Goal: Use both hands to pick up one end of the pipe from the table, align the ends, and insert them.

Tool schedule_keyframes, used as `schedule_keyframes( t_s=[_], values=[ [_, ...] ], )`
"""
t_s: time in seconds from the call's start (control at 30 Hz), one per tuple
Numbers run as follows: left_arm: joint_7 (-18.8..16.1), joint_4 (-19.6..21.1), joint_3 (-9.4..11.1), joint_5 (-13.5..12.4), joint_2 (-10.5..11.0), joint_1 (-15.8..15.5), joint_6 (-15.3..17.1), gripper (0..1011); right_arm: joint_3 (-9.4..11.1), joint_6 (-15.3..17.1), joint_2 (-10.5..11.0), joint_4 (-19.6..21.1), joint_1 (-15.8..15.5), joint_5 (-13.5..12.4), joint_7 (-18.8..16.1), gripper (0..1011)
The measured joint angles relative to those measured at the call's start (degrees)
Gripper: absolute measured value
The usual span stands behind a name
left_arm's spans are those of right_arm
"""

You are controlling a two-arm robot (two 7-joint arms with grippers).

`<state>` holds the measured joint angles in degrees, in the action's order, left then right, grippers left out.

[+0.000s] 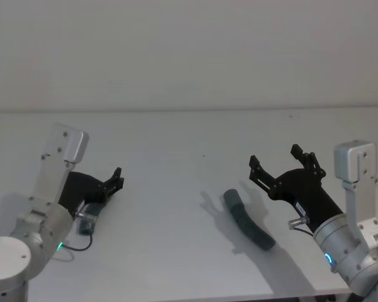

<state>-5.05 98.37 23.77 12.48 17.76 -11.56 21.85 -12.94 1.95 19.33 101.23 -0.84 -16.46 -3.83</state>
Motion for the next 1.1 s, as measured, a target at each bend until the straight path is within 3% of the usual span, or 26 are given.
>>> schedule_keyframes(
  t_s=[0.57, 1.1],
  values=[
    [5.4, 4.3, -3.3, 4.0, 3.5, 2.7, 6.8, 1001, 0.0, 0.0, 0.0, 0.0, 0.0, 0.0, 0.0, 1000],
    [10.7, 2.1, -3.9, 5.5, 5.3, 1.8, 8.8, 1001, 0.0, 0.0, 0.0, 0.0, 0.0, 0.0, 0.0, 1000]
  ],
)
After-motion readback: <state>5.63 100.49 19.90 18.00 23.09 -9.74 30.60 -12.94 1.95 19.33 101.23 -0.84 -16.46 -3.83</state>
